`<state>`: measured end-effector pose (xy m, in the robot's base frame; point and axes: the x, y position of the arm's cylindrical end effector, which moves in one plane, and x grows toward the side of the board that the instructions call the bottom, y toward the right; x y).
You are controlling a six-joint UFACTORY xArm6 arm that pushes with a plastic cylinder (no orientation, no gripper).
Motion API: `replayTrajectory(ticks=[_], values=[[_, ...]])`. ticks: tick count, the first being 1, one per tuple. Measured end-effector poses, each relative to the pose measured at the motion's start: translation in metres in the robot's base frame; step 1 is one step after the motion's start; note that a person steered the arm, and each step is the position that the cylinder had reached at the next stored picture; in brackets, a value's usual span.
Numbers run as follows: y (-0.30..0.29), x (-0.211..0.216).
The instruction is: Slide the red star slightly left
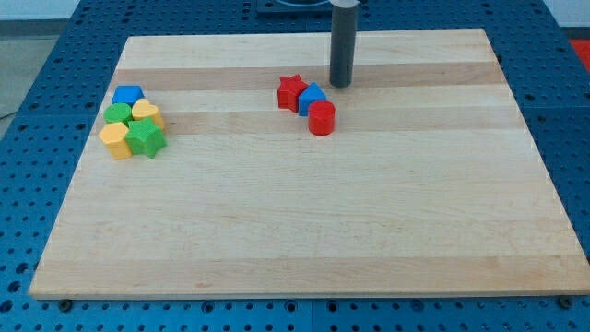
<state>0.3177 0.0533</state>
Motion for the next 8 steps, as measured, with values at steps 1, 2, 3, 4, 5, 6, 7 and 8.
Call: replayTrajectory(ticks=[1,2,3,4,5,6,7,8], values=[[-0.028,0.012],[-0.08,0.013],[-0.124,0.014],[-0.129,0.026],[-0.129,0.059],[-0.132,0.083],[-0.135,0.105],[-0.171,0.095]])
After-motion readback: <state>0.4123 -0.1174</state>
